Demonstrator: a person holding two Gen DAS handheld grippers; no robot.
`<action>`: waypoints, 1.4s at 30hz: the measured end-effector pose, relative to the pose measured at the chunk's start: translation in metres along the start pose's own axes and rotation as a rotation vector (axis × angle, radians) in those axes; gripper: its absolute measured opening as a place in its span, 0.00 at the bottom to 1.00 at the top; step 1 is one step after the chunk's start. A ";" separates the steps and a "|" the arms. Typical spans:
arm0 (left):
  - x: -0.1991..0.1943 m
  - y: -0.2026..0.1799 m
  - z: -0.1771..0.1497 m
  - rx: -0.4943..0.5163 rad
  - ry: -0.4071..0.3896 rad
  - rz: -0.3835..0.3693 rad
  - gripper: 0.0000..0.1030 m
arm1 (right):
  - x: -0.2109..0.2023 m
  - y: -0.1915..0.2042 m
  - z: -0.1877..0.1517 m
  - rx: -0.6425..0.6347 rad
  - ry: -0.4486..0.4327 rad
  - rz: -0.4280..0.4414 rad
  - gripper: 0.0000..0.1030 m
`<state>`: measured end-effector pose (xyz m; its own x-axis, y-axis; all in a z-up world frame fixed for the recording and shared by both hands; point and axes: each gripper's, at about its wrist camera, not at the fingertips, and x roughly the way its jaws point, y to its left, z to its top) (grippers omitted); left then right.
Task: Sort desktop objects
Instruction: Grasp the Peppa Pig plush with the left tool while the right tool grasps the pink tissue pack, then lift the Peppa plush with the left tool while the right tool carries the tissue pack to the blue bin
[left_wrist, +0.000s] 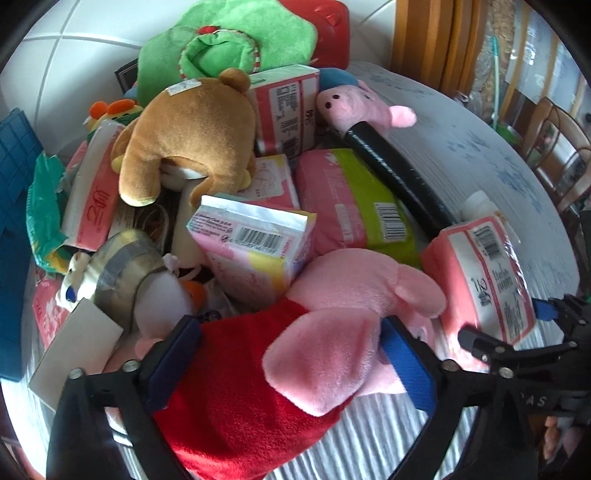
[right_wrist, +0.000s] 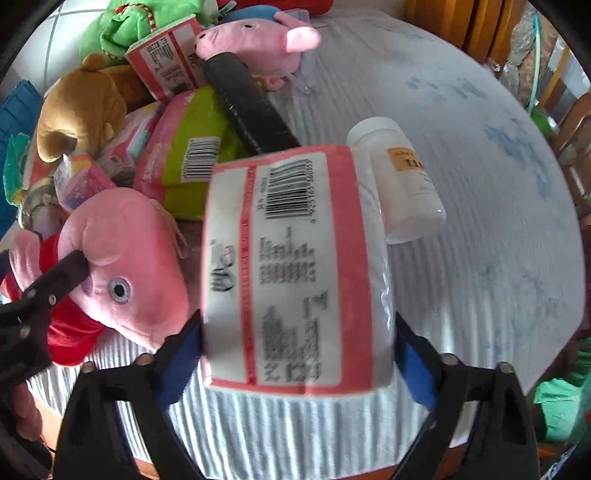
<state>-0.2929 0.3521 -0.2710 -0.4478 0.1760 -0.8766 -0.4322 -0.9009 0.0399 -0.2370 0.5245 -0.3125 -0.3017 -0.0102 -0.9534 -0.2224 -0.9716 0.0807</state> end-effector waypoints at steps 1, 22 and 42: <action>-0.002 -0.003 0.000 0.012 -0.001 -0.003 0.74 | -0.002 -0.002 -0.002 0.000 0.002 -0.010 0.88; 0.018 -0.012 -0.008 0.326 0.022 -0.152 0.94 | -0.008 0.013 -0.031 0.106 -0.013 -0.132 0.89; 0.004 -0.027 -0.013 0.248 -0.008 -0.085 0.71 | -0.003 0.011 -0.026 0.090 -0.026 -0.119 0.91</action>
<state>-0.2724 0.3719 -0.2816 -0.4074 0.2507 -0.8782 -0.6465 -0.7583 0.0834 -0.2140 0.5075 -0.3162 -0.2920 0.1113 -0.9499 -0.3396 -0.9406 -0.0058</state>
